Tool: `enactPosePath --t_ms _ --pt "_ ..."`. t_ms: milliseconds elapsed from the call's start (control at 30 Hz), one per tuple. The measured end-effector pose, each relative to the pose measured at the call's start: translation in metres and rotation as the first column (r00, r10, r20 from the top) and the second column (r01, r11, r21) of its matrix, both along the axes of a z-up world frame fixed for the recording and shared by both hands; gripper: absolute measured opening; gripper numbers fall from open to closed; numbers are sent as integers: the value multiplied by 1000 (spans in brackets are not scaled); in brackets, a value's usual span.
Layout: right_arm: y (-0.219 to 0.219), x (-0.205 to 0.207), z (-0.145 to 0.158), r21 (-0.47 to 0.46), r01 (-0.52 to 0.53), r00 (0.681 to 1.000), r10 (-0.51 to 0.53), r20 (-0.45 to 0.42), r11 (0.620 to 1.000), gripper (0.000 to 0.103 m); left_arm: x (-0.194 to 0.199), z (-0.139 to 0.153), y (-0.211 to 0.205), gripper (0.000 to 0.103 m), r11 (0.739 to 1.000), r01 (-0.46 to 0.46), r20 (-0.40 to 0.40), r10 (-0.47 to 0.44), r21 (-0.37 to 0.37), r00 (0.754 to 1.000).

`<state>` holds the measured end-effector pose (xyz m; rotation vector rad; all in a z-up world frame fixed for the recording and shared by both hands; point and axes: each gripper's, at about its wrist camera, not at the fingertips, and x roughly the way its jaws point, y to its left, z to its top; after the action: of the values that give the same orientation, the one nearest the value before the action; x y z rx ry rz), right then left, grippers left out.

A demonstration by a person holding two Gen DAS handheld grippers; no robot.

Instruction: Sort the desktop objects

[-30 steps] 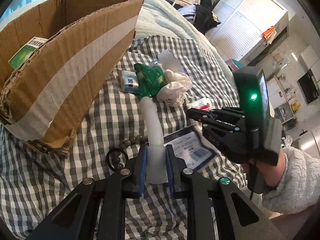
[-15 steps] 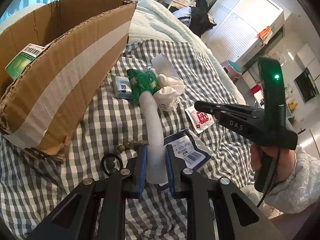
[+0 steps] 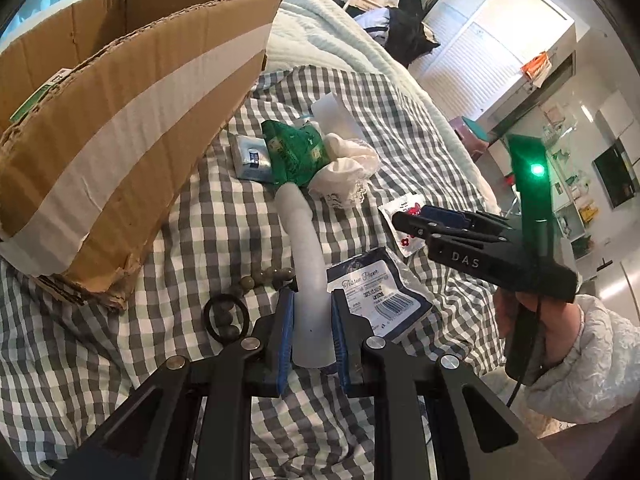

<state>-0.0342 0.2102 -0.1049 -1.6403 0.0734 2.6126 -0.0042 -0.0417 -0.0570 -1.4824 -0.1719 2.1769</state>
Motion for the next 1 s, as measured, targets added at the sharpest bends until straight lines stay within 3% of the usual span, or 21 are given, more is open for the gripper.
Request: enactPosePath --t_ms 67,233,400,600,800,1000 --pt "3 -3 -8 12 -6 1000 6 19 1000 66 0 -1 1 18 1000 1 3 -1 -2 1000" --pt "0 -5 -19 78 -58 998 55 41 995 65 1 -4 2 18 1000 7 13 -7 -6 1000" --pt "15 -2 -17 49 -24 999 23 30 999 39 2 -1 3 18 1000 9 7 -9 -5 1000" --pt "35 1 -10 -48 10 1000 -9 10 999 35 2 0 5 18 1000 9 1 -9 -3 1000" --pt "34 4 19 -127 14 998 -20 -51 992 35 0 14 7 18 1000 14 -40 -13 10 999" --pt "5 -10 79 -189 -96 986 67 -156 977 35 -8 54 7 18 997 1 -128 9 78 992"
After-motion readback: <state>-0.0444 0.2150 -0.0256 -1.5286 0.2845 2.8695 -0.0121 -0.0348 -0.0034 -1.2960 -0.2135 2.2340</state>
